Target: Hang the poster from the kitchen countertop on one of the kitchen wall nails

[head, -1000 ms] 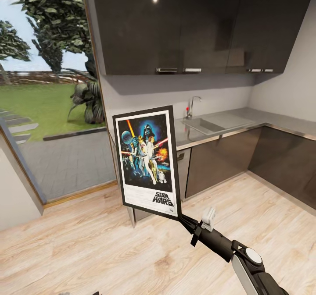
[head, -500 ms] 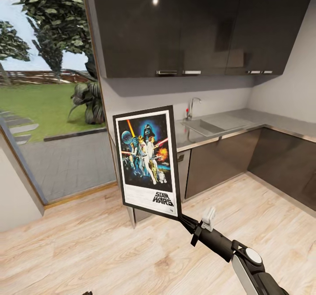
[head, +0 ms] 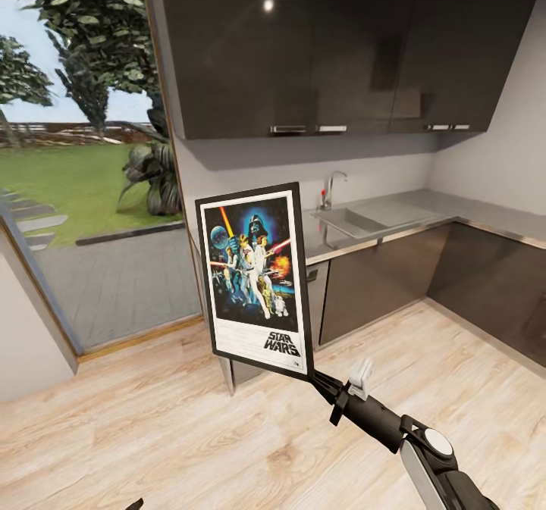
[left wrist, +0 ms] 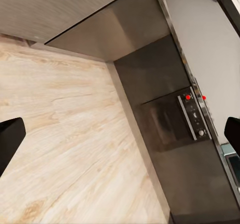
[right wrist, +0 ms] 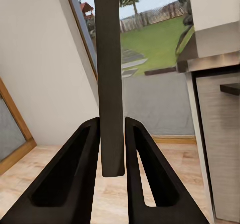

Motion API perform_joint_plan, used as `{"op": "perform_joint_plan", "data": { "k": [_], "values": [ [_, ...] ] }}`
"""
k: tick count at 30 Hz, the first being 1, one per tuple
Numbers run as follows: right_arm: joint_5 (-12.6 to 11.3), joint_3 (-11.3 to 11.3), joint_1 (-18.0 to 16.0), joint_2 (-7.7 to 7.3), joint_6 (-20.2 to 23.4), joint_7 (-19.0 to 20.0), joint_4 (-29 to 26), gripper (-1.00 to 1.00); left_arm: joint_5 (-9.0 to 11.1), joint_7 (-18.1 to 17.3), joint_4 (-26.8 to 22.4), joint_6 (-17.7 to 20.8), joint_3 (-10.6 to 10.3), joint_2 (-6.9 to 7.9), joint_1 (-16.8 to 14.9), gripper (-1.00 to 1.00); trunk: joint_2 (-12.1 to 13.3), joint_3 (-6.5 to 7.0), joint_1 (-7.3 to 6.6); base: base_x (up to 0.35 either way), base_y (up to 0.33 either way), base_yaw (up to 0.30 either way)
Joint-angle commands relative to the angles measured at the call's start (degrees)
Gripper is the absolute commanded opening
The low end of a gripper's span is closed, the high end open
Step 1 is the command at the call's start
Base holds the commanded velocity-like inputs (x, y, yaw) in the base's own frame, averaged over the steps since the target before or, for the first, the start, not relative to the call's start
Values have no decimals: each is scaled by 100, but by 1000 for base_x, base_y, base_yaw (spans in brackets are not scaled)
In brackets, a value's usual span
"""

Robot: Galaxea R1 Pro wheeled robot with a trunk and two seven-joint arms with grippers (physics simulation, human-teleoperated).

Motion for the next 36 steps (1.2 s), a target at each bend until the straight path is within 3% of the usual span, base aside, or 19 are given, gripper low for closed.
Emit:
{"op": "perform_joint_plan", "data": {
  "k": [1,36],
  "values": [
    [-40,12,-5,-5,-1,16,5,-100,28,-7,-8,61,-1,1,1,100,36,12,-22,0,0,0],
    [-45,12,-5,-31,-1,17,5,-100,28,-11,-17,62,-1,0,3,100,1440,641,-790,0,0,0]
  ]
}}
